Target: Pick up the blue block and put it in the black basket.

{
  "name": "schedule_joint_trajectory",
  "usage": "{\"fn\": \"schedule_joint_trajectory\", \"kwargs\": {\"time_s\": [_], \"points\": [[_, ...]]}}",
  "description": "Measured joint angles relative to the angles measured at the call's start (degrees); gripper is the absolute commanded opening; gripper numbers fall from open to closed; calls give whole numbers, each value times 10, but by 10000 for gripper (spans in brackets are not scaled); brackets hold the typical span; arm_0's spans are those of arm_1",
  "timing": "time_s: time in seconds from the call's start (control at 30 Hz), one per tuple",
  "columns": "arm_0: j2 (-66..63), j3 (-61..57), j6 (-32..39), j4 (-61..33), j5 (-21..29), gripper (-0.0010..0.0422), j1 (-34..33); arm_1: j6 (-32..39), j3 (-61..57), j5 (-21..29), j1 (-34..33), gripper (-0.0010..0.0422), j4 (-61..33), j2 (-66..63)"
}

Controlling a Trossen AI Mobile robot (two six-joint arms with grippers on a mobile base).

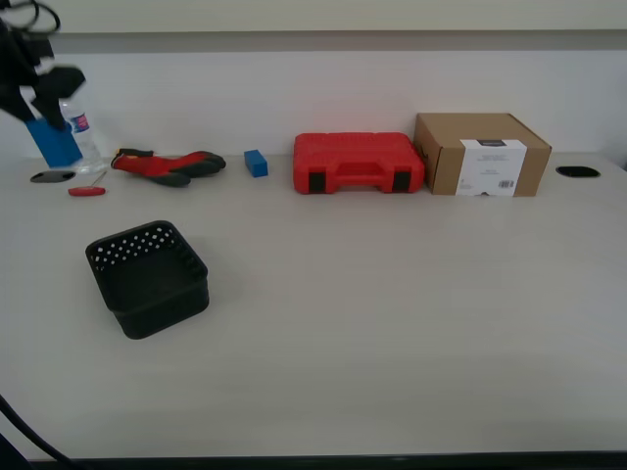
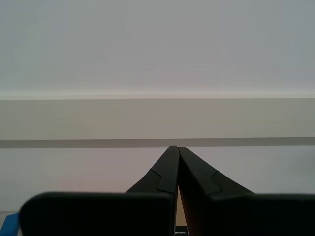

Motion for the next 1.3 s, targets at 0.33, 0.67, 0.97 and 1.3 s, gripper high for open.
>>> {"fn": "schedule_joint_trajectory", "kwargs": {"time_s": [0.33,0.67,0.97,1.3], "points": [[0,0,0,-14,0,0,0,-20,-193,58,-122,-1,-37,-190],[0,0,0,-17,0,0,0,-38,-535,-28,-221,-1,202,-197],[0,0,0,-18,0,0,0,-53,-633,-55,-221,0,297,-198],[0,0,0,-19,0,0,0,-53,-635,-43,-221,82,308,-197]]}}
